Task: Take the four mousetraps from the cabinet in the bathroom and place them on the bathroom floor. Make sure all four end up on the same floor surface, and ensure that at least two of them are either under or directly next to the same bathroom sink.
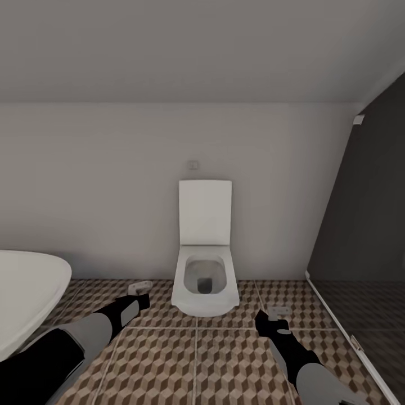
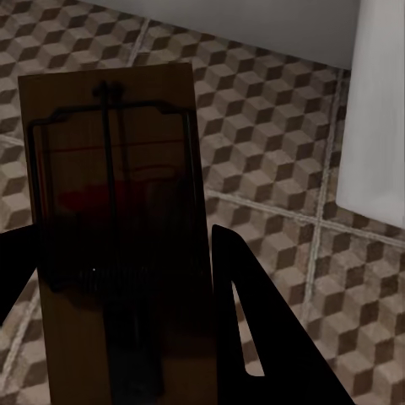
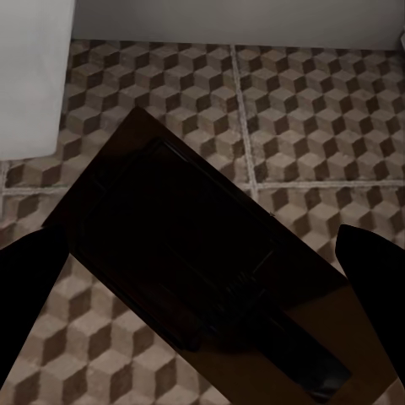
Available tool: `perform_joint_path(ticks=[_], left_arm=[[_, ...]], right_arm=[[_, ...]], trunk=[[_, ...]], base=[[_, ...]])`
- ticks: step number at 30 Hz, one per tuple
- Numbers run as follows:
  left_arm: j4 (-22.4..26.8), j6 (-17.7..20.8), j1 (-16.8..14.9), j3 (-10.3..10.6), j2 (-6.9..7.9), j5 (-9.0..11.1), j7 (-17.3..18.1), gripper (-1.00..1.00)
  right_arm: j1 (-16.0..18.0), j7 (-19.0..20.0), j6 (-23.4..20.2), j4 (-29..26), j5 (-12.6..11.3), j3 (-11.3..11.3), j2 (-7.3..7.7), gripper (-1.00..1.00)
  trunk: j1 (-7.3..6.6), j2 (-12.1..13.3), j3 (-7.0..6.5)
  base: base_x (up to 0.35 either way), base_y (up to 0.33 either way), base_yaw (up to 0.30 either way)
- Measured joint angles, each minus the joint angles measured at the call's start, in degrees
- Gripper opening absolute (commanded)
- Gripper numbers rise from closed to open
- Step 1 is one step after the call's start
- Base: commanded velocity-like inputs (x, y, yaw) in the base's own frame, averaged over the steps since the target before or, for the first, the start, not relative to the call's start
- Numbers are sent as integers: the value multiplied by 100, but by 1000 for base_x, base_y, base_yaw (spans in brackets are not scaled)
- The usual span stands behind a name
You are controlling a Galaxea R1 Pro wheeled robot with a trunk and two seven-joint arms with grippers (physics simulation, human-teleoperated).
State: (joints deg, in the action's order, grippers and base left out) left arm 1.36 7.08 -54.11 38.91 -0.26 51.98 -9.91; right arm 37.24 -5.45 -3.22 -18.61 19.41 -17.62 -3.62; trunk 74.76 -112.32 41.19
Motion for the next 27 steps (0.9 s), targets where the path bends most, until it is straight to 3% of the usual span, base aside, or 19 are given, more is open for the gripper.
perform_joint_path(ticks=[27], left_arm=[[9,7,-1,16,-28,-6,1,-100]], right_arm=[[0,0,4,0,2,3,-2,-100]], trunk=[[593,-1083,485]], base=[[0,0,0]])
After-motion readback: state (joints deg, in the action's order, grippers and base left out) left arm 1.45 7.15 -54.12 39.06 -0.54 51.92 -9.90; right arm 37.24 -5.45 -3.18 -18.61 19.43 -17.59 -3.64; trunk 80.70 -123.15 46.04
